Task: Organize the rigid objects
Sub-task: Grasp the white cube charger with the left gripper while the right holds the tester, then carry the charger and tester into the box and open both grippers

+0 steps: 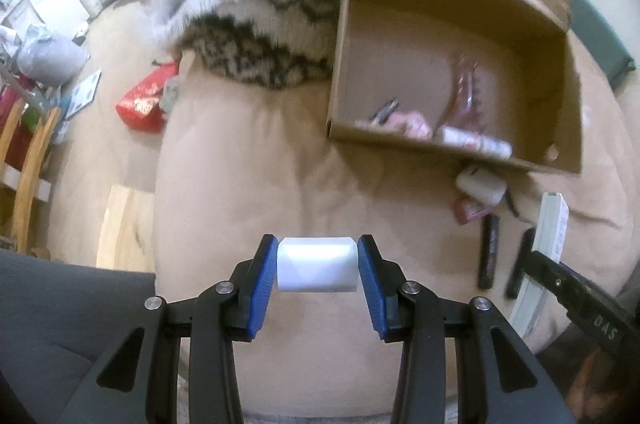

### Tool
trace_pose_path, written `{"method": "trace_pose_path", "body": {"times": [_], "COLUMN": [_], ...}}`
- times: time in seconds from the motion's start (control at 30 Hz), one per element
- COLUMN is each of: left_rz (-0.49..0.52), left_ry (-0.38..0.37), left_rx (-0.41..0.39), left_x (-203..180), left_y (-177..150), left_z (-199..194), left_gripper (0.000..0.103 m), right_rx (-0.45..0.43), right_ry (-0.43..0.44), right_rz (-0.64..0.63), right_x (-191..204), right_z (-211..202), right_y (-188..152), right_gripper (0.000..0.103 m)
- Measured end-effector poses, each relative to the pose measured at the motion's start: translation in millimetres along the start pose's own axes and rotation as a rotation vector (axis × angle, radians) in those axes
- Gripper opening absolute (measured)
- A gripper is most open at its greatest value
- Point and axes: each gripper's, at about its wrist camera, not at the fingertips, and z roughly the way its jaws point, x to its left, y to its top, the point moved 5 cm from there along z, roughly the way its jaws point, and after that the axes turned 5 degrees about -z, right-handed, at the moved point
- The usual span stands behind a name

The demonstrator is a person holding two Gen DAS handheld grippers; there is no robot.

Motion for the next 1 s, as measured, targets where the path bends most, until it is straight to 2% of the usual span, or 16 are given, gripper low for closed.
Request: {"method": "trace_pose_path", "body": {"times": [0.03,0.17,0.3,0.6,1.0], "left_rz": [0.000,0.008,0.010,0.035,0.124], "left_ry": [0.000,-0.014,-0.022,-0.022,-0.057], "left_rx": [-0.014,-0.065,-0.088,-0.109,-0.151], "left_x": [-18.1,-22.7,-26.9,-40.4,-89.4], "left_y": [-2.8,8.1,24.1,60.6,112.1], "left_z": [-9.2,-28.5,-34.7,-28.0,-14.1], "left_gripper": [0.037,0.037,0.037,0.037,0.037], "right_rx": [-0.023,-0.092,-0.118,-0.165,-0.195], "right_ry": [0.000,0.007,0.019,0.023,0.044], "right_rz": [-0.012,-0.052,-0.079,-0.140,-0.138], "right_x": [2.5,12.7,22.6,30.8,18.4], "right_z": [-7.0,-27.6,-35.0,-45.7,-42.0], "right_y": [1.0,8.7,22.7,59.0,137.1], "right_gripper": [0.046,0.046,0.046,0.046,0.047]}}
